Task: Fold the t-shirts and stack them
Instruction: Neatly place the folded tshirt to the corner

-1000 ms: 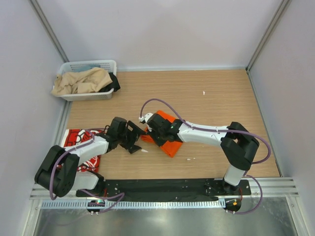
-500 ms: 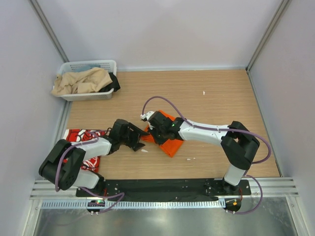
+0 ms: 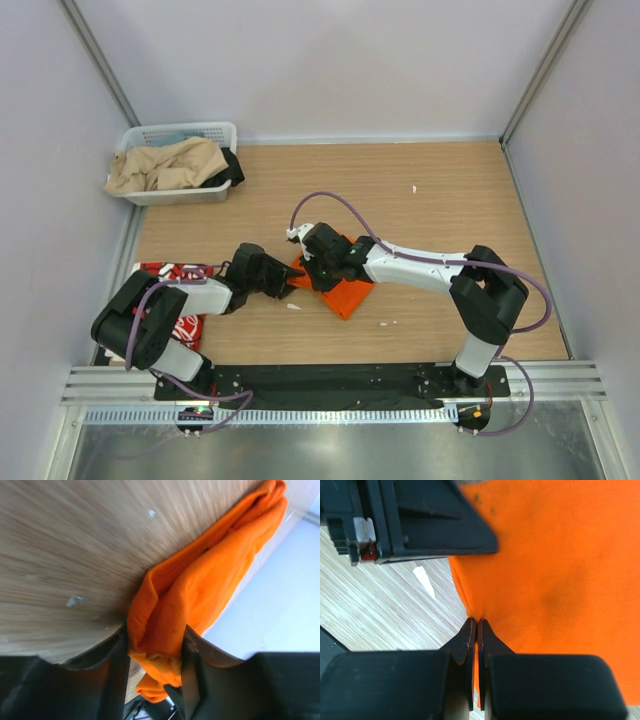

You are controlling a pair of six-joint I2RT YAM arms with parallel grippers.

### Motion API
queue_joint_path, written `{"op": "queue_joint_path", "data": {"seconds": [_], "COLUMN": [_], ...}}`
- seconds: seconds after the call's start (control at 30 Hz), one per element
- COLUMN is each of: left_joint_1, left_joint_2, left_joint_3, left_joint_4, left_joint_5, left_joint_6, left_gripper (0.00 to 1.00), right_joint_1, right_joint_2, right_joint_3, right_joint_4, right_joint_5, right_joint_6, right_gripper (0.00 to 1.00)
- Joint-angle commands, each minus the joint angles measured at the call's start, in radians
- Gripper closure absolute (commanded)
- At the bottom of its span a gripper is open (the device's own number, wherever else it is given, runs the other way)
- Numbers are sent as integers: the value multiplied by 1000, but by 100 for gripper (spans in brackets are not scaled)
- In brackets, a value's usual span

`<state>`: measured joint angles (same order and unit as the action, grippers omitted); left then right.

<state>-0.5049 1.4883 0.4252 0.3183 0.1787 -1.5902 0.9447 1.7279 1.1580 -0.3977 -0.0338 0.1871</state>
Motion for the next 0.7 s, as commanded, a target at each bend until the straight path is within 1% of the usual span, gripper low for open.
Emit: {"op": "queue_joint_path", "data": {"seconds": [0.0, 0.03, 0.07, 0.1, 0.13, 0.17, 0.2, 0.23, 0.27, 0.3, 0.33, 0.37, 0.43, 0.47, 0.53, 0.6, 0.63, 0.67], "left_joint_1": [-4, -4, -4, -4, -4, -4, -3, -3, -3, -3, -1, 0, 15, 23, 60, 86, 101, 135], "left_joint_2": [20, 20, 10, 3, -9, -34, -52, -69, -107, -126, -146, -169, -223, -233, -240, -232, -226, -221], "left_joint_3": [-20, -19, -14, 0, 6, 15, 44, 67, 90, 133, 151, 170, 231, 248, 311, 369, 389, 432], "left_joint_4": [85, 85, 67, 39, -5, -33, -69, -181, -235, -286, -397, -445, -572, -605, -698, -745, -793, -823], "left_joint_5": [-45, -50, -54, -64, -67, -68, -74, -82, -91, -105, -155, -171, -260, -278, -304, -334, -343, -364], "left_joint_6": [12, 25, 38, 51, 94, 116, 151, 185, 264, 300, 330, 395, 452, 496, 541, 591, 605, 619], "left_gripper": [71, 83, 96, 100, 100, 100, 100, 100, 100, 100, 100, 100, 100, 100, 100, 100, 100, 100], "right_joint_1": [-4, -4, -6, -10, -20, -26, -38, -47, -64, -72, -83, -101, -112, -113, -115, -116, -118, -118], "right_joint_2": [-45, -45, -45, -47, -50, -53, -63, -91, -114, -137, -190, -215, -267, -309, -349, -396, -410, -424], "right_joint_3": [16, 14, 19, 22, 25, 26, 28, 23, 17, 13, 5, -7, -20, -33, -50, -84, -98, -122], "right_joint_4": [23, 20, 4, -13, -54, -78, -102, -124, -171, -194, -231, -246, -285, -294, -306, -309, -305, -303], "right_joint_5": [-23, -25, -11, 0, 20, 29, 66, 77, 113, 121, 129, 135, 146, 146, 146, 149, 147, 144], "right_joint_6": [11, 12, 18, 25, 35, 43, 55, 60, 66, 74, 80, 81, 83, 83, 86, 90, 94, 101], "right_gripper": [99, 97, 91, 82, 62, 57, 53, 48, 46, 45, 44, 44, 44, 44, 43, 43, 43, 43]}}
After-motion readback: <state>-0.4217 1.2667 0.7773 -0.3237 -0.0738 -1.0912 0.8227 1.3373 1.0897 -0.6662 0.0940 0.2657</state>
